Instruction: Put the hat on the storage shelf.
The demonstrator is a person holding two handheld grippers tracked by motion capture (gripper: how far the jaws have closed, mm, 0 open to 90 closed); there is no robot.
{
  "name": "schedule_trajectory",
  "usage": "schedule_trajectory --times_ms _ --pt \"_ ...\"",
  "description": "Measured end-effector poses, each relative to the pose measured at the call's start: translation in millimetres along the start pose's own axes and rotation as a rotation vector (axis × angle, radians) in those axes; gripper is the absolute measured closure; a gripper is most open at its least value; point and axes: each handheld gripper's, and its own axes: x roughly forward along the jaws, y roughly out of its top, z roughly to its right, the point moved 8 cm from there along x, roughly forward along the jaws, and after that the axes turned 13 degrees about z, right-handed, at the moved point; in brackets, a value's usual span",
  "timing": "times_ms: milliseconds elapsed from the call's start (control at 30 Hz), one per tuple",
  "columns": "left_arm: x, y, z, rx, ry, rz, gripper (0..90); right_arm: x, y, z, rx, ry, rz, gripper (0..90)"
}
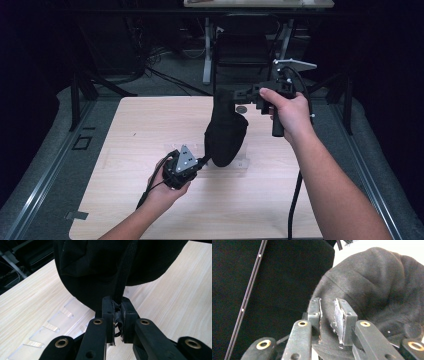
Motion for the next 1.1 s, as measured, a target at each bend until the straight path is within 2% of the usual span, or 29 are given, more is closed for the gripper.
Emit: schedule_trajectory --times_ms 767,1100 --pt "-3.7 -4.8 -5.1 -0.014 0.002 -0.007 84.9 -4.3 -0.2 6.7 0.010 -0.016 0.009 74.3" --pt "-6.9 -12.5 -10.0 -0.045 0.008 -0.003 84.9 -6.6 -0.8 12.7 0.014 -0.026 0.015 73.6"
